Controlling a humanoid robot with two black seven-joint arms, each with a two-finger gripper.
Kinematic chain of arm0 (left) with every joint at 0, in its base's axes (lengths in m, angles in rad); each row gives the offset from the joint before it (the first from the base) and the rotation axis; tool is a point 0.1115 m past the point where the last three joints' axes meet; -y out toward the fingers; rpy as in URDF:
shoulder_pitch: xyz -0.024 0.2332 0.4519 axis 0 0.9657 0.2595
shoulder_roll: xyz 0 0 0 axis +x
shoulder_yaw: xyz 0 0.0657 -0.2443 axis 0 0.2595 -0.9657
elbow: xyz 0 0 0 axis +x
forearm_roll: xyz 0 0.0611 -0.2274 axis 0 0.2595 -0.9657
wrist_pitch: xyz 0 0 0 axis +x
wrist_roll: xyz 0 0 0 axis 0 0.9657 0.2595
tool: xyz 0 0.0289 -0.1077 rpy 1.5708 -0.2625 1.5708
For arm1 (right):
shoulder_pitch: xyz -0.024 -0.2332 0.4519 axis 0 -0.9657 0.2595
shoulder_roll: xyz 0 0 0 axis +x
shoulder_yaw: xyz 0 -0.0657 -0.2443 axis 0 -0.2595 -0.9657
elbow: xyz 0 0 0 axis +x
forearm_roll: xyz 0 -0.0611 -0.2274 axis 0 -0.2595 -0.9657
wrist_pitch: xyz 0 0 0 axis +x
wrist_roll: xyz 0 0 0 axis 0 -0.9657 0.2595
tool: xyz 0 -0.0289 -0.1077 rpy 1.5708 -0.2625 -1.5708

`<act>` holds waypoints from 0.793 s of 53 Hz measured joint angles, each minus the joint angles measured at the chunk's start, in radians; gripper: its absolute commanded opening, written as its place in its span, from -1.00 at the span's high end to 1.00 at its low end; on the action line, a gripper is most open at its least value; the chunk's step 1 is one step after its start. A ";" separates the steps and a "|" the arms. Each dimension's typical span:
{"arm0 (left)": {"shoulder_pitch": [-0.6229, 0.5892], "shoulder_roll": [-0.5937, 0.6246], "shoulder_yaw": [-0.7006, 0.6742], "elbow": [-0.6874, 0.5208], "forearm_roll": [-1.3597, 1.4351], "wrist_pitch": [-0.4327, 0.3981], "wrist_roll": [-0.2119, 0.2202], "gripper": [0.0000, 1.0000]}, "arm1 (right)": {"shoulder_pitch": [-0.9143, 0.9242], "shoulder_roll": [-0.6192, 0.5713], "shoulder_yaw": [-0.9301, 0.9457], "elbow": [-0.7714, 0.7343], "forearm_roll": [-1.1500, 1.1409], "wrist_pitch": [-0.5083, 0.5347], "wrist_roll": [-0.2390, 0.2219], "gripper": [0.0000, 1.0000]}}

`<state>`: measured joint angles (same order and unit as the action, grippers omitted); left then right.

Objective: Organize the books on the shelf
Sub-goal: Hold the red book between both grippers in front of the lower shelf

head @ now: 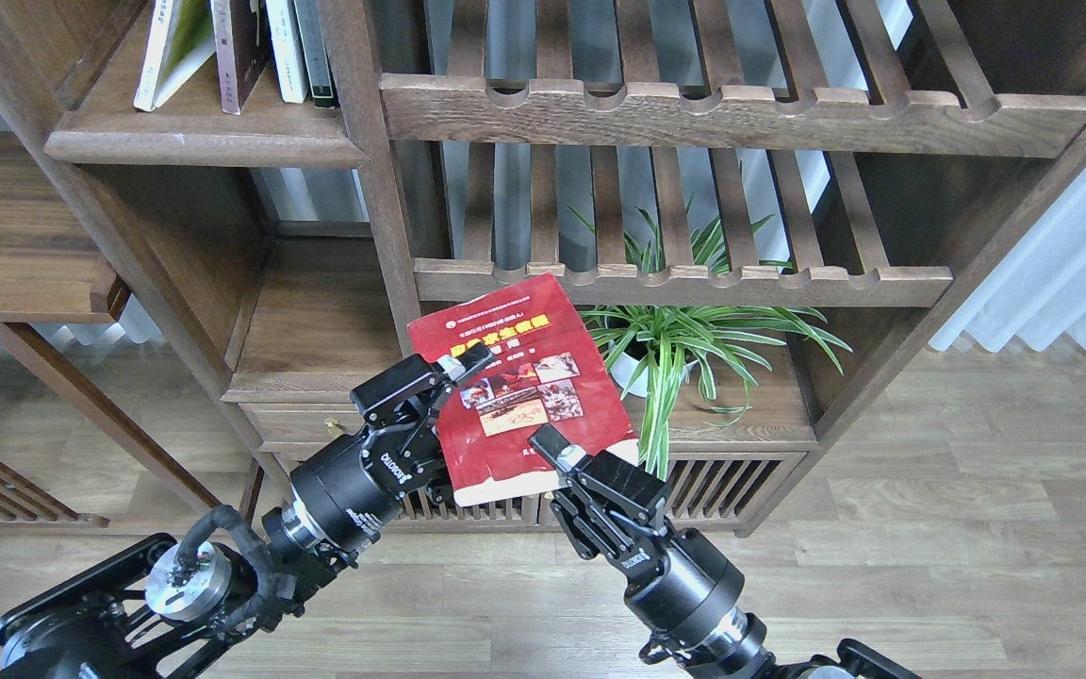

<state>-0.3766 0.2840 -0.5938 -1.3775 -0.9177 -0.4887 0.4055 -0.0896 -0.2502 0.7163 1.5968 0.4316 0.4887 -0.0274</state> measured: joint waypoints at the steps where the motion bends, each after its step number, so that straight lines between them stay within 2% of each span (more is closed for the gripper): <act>1: 0.000 0.000 0.000 0.000 0.000 0.000 0.001 0.45 | 0.000 0.000 0.000 0.000 0.000 0.000 0.000 0.92; 6: 0.005 -0.002 0.002 0.000 0.000 0.000 0.005 0.52 | 0.002 0.000 -0.001 0.000 0.000 0.000 0.000 0.92; 10: 0.007 -0.003 0.004 0.000 0.000 0.000 0.005 0.83 | 0.002 0.000 -0.001 0.000 -0.001 0.000 -0.001 0.92; 33: 0.002 0.005 0.029 0.000 0.001 0.000 0.005 0.83 | 0.002 0.002 0.000 -0.001 -0.001 0.000 0.000 0.85; 42: 0.002 0.008 0.032 0.000 0.001 0.000 0.004 0.83 | 0.004 0.002 0.001 -0.003 -0.001 0.000 0.001 0.46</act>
<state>-0.3742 0.2922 -0.5616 -1.3773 -0.9165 -0.4889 0.4098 -0.0860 -0.2483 0.7174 1.5934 0.4304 0.4888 -0.0267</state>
